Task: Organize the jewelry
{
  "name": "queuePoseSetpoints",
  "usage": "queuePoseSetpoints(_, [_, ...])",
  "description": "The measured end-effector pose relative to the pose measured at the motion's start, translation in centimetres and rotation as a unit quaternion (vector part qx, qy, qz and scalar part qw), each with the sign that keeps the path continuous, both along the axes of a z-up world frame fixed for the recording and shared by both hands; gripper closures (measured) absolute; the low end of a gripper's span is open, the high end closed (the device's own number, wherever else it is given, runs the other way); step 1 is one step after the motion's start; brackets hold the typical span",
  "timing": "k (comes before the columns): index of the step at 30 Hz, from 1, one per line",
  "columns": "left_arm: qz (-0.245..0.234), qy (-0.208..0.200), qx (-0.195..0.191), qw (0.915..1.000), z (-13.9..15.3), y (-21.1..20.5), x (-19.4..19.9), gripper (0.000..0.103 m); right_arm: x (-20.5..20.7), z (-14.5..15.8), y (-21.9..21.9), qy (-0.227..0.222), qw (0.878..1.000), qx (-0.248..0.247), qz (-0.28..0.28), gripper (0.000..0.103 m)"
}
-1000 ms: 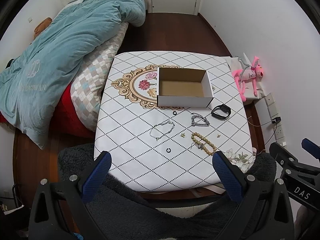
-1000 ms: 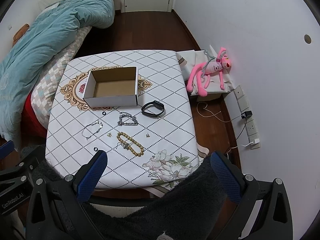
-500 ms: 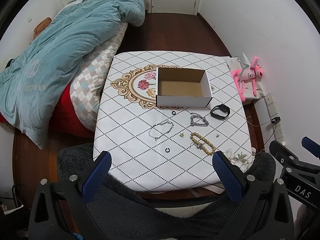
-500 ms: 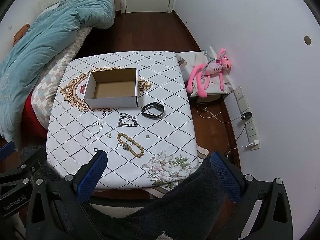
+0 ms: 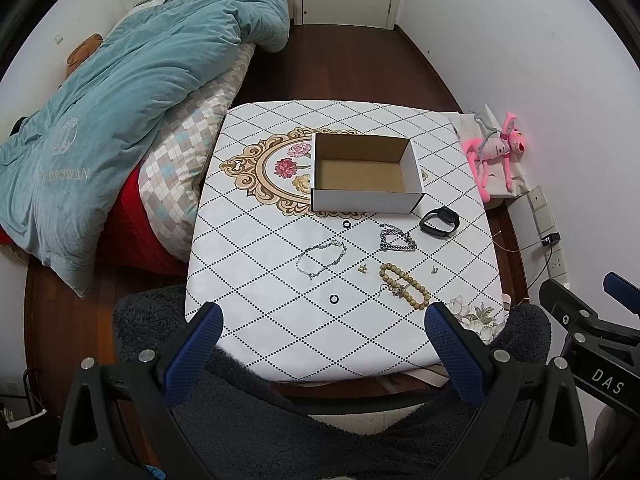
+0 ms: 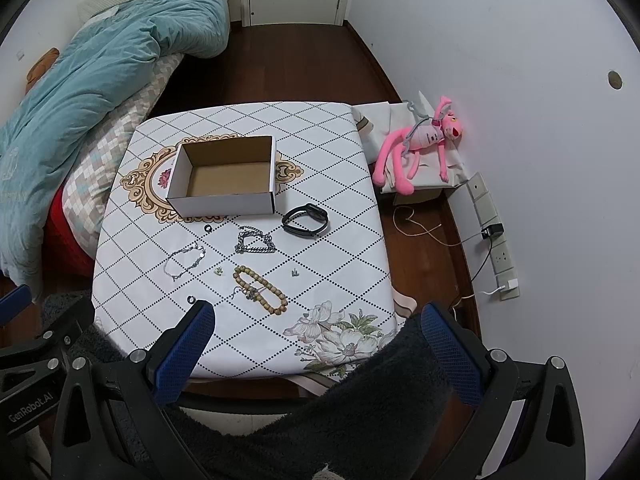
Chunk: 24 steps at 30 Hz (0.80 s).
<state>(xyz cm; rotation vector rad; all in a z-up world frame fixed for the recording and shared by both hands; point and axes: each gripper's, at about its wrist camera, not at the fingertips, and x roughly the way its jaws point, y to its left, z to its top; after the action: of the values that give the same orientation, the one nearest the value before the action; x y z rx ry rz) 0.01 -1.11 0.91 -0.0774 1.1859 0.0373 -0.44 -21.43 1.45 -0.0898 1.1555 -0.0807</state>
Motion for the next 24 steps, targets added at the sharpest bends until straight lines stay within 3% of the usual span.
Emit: queuePoseSetpoints(24, [-0.001,-0.009,-0.004,1.0,0.7,0.35,0.04,0.0,-0.12,0.29,-0.03,-0.003,1.0,0.0,-0.001,0.0])
